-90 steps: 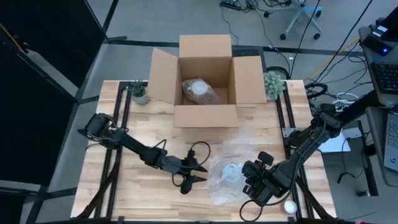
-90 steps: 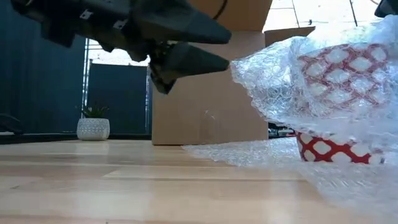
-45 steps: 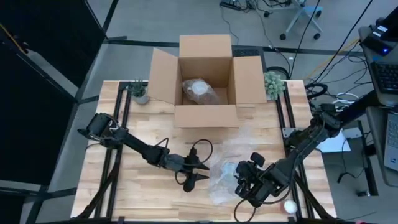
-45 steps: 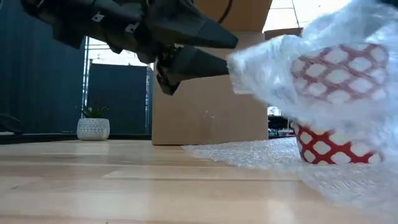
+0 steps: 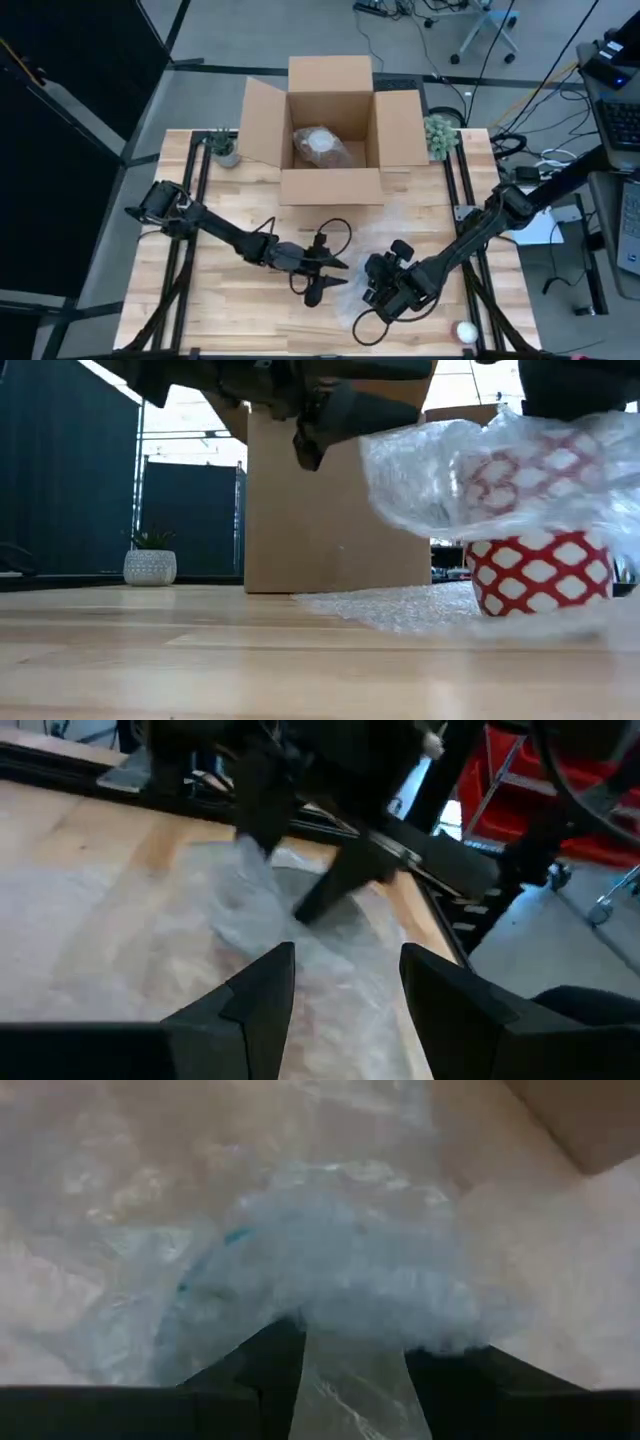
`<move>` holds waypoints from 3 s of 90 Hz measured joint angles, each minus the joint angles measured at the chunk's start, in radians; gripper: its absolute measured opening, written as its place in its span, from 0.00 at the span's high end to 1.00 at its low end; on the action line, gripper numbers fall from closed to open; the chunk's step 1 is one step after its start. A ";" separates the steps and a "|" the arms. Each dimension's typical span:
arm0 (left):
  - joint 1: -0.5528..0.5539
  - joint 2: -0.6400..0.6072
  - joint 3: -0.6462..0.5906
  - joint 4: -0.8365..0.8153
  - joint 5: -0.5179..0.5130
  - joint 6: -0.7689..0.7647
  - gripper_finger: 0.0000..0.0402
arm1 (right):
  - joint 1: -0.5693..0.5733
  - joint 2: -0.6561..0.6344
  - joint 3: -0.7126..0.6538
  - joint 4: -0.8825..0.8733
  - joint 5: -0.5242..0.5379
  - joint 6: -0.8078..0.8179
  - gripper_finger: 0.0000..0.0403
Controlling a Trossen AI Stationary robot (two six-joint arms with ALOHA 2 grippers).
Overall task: Wrap mug
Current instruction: Wrap the red mug with the bubble wrap
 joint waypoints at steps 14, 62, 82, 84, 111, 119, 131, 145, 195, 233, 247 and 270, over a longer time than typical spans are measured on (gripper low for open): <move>0.010 0.012 0.047 -0.138 0.000 0.016 0.57 | 0.010 0.007 -0.002 0.046 -0.009 0.002 0.61; 0.068 0.130 0.142 -0.104 0.058 0.073 0.57 | 0.025 0.011 -0.004 0.095 0.009 0.008 0.61; 0.066 0.238 0.306 -0.147 0.089 0.115 0.57 | 0.027 0.011 -0.006 0.099 -0.006 0.005 0.61; 0.066 0.242 0.317 -0.155 0.089 0.117 0.57 | 0.027 0.011 -0.005 0.100 -0.007 0.005 0.61; 0.066 0.274 0.346 -0.251 0.101 0.112 0.57 | 0.025 0.000 -0.005 0.106 -0.037 -0.022 0.61; 0.063 0.277 0.345 -0.252 0.101 0.112 0.57 | 0.024 -0.024 0.006 0.077 -0.097 -0.025 0.61; 0.061 0.268 0.343 -0.253 0.105 0.113 0.57 | 0.033 -0.070 0.045 0.009 -0.171 -0.028 0.61; 0.060 0.269 0.341 -0.241 0.107 0.113 0.57 | 0.046 -0.138 0.072 -0.075 -0.194 -0.028 0.61; 0.060 0.269 0.339 -0.240 0.117 0.113 0.57 | -0.011 -0.025 0.076 -0.110 -0.187 -0.037 0.61; 0.056 0.205 0.333 -0.306 0.119 0.120 0.57 | -0.030 0.112 0.079 -0.095 -0.228 -0.058 0.62; 0.054 0.121 0.332 -0.440 0.126 0.129 0.57 | -0.027 0.091 0.077 -0.094 -0.240 -0.063 0.61; 0.046 0.022 0.334 -0.797 0.109 0.091 0.57 | -0.028 0.085 0.075 -0.092 -0.232 -0.069 0.61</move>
